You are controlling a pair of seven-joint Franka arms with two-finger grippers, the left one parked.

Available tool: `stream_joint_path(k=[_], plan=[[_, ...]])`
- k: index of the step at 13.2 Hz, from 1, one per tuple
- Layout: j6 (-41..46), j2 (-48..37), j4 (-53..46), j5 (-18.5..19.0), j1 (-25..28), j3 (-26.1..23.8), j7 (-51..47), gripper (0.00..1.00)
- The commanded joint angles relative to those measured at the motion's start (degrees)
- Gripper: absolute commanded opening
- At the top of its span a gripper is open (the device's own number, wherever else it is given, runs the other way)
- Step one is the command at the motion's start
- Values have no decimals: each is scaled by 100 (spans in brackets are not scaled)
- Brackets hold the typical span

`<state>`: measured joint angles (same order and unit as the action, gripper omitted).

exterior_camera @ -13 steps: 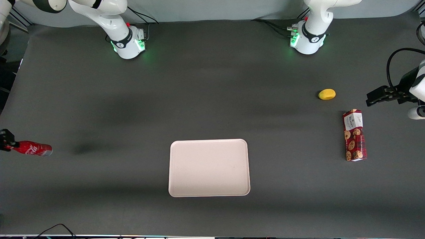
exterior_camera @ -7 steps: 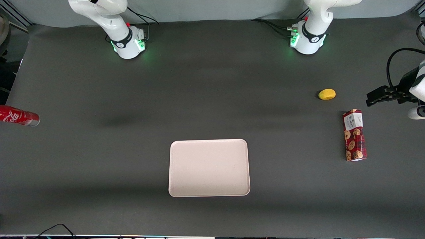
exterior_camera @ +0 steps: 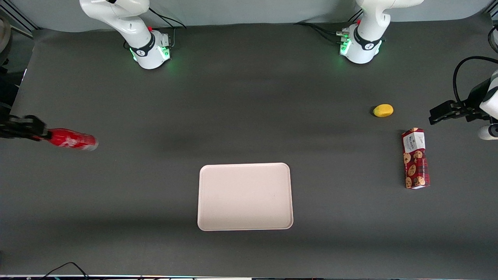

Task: Place coke bottle on tray
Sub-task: 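Carry the held bottle with the right gripper over the white tray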

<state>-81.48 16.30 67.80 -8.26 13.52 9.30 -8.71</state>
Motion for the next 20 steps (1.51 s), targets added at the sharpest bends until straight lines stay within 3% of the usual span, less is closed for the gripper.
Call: stream_joint_path(k=[1, 4, 8, 11, 14, 20], plan=[[-471, 196, -39, 71, 709, -7, -1440, 0], [-1359, 715, -48, 131, 1179, -358, -2669, 0], [-2397, 1532, -22, 158, 1215, -403, -2785, 0], [-2969, 2095, -22, 622, 1346, -412, -3029, 0], [-3488, 2491, -39, 703, 1355, -481, -3145, 0], [-3744, 2773, -13, 720, 1355, -500, -3154, 0]])
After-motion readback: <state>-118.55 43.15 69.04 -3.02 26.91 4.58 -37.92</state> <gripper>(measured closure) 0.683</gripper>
